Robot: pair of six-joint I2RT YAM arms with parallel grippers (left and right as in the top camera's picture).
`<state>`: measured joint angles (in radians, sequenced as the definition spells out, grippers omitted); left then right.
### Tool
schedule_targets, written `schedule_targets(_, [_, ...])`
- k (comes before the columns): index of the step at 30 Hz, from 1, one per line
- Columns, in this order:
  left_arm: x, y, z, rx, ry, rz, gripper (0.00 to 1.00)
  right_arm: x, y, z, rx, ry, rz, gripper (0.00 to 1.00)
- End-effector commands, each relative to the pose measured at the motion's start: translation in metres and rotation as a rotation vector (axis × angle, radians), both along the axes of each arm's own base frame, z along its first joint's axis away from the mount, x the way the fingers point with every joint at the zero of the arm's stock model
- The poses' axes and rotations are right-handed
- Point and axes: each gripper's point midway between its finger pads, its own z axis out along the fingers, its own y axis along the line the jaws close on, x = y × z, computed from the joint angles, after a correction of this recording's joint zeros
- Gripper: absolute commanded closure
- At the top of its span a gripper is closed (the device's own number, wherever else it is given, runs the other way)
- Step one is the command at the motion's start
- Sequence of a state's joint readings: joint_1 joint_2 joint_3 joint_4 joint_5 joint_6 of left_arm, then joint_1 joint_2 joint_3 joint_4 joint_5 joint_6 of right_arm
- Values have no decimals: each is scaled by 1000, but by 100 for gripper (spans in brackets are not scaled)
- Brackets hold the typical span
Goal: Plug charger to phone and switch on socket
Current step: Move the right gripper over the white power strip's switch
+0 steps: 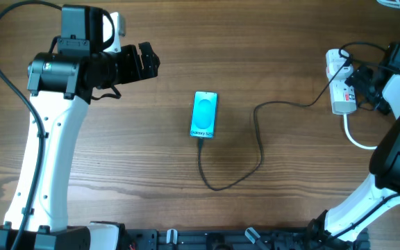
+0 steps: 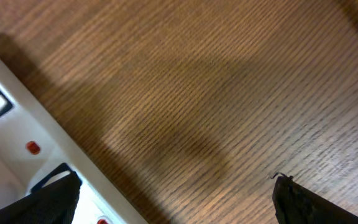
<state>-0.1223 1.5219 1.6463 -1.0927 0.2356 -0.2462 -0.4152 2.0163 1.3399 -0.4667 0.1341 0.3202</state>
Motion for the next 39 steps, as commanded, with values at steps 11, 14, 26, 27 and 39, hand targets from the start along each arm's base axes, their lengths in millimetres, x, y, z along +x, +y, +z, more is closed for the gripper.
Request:
schedule_targets(11, [1, 2, -3, 1, 8, 13, 0, 17, 2, -10, 49, -57, 4, 0])
schedule_targets(14, [1, 2, -3, 1, 8, 13, 0, 14, 6, -20, 74, -34, 9, 0])
schedule_targets(26, [1, 2, -3, 1, 8, 13, 0, 5, 21, -30, 147, 1, 29, 0])
schedule_targets(27, [1, 2, -3, 1, 8, 13, 0, 4, 21, -30, 149, 5, 29, 0])
schedule_targets(39, [1, 2, -3, 1, 8, 13, 0, -5, 26, -34, 169, 45, 27, 0])
